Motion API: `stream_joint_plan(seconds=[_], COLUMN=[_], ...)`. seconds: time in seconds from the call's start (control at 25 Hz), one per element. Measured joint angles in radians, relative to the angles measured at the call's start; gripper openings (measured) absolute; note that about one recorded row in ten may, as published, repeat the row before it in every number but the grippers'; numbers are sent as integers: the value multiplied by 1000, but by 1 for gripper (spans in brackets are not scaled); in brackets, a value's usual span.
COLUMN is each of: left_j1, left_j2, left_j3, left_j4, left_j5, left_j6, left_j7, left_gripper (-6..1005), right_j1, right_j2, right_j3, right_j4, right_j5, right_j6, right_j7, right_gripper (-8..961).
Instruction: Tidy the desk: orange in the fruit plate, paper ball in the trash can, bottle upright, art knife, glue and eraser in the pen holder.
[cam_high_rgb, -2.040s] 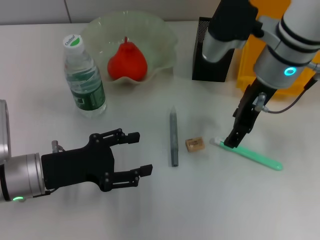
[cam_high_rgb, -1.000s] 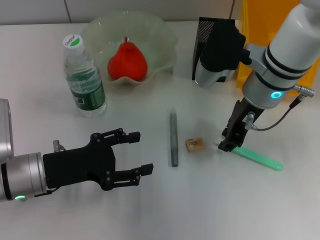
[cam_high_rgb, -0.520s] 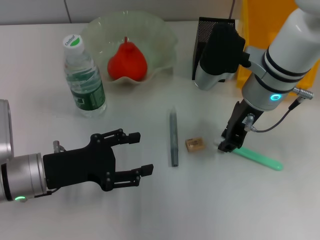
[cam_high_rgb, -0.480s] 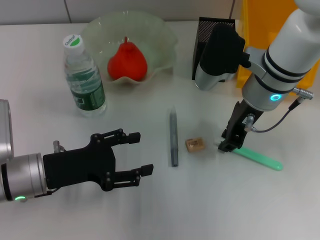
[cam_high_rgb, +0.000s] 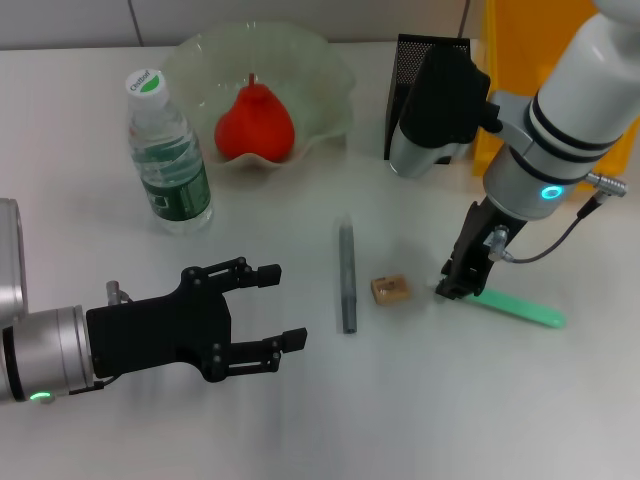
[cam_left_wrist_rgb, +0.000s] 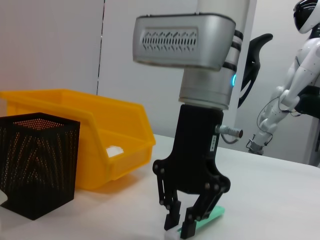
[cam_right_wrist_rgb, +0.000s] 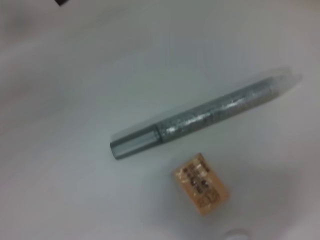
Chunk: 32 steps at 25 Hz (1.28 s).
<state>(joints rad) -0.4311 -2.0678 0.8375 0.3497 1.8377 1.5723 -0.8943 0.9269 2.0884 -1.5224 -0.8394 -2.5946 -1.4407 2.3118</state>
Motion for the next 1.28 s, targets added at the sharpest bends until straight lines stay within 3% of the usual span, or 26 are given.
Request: stream_joint_plan(seconds=[0.12,0.44,0.68,0.88,1.04,1.28], left_j1=[0,-1,-2,-3,-3,-6], left_j2=[0,0,0,0,0,0], left_j3=[0,-1,-2,-2,-2,-2], left_j4=[0,0,0,0,0,0], left_j5=[0,0,-1,-2,-2,-2], left_j6=[0,0,0,0,0,6], left_j7=[0,-2,-8,-11,-11,-12], left_gripper=[799,800,799,799,799,800], right_j1=[0,-37,-97,-182,-244,-257], right_j2=[-6,-12,-41,-44,-43,-39], right_j3=[36,391,615,739,749,750], right_j4=[-43,-327,-420,-391,-286,-65], right_j5=[16,43,261,467,637,840], right_j6=[-40,-250,-262,-123,34,224], right_j7=[4,-48,-123,-260,-405,-628], right_gripper=[185,202,214,225,233,246])
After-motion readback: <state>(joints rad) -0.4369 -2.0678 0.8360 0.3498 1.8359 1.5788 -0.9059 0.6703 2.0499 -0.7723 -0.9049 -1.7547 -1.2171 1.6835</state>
